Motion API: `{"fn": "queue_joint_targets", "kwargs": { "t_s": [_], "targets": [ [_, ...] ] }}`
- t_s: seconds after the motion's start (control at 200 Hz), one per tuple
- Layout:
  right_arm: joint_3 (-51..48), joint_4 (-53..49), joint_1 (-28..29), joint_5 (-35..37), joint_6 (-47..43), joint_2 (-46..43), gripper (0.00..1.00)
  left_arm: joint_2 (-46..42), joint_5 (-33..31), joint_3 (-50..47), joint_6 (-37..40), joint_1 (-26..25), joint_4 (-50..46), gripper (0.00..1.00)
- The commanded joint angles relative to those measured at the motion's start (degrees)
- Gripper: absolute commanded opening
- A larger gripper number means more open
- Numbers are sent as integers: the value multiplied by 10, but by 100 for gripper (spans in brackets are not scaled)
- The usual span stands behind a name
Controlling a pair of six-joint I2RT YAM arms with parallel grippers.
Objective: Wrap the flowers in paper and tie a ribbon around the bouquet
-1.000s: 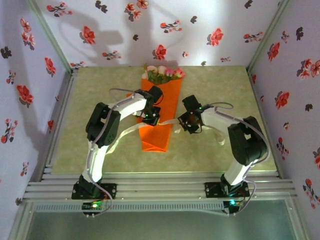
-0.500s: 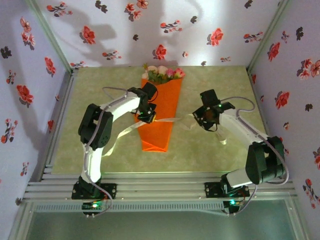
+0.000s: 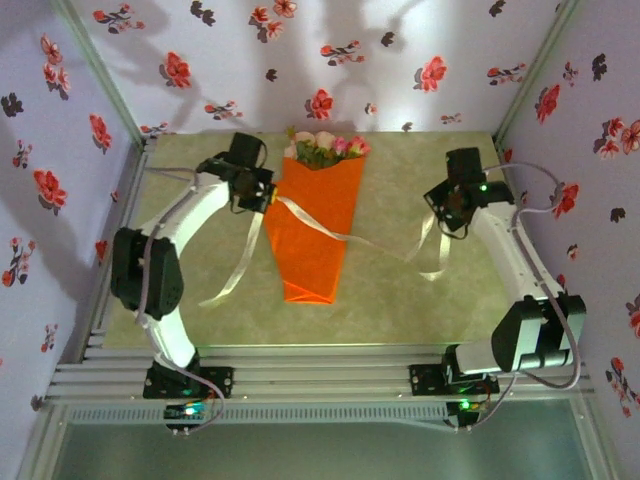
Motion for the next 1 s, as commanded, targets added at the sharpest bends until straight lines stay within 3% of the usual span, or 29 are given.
{"fn": "queue_joint_targets", "kwargs": {
  "t_s": [0.0, 0.115, 0.28, 0.485, 0.645, 0.735, 0.815, 0.89, 0.965, 0.995],
  "targets": [
    [83, -28, -3, 38, -50, 16, 0, -47, -24, -18, 47, 23, 0, 0],
    [107, -40, -3, 63, -49, 13, 0, -90, -48, -35, 66, 48, -34, 0],
    [51, -31, -8, 52, -26, 35, 0, -117, -55, -91, 84, 82, -75, 0],
    [-34, 16, -61, -66, -7, 117, 0, -117, -53, -144, 129, 91, -119, 0],
    [-29, -47, -65, -29, -59, 142, 48, -162, -59, -219, 130, 91, -119, 0],
    [-43, -50, -50, 13, -68, 98, 59, -175, -69, -241, 138, 91, -134, 0],
    [-43, -65, -25, 50, -68, 68, 61, -177, -84, -249, 149, 97, -151, 0],
    [-46, -71, 3, 65, -56, 46, 61, -173, -104, -243, 156, 101, -168, 9],
    [-61, -56, 25, 50, -27, 36, 61, -167, -119, -226, 154, 101, -197, 39],
    [-69, -42, 33, 34, -13, 34, 61, -166, -119, -219, 150, 101, -205, 46]
  ]
}}
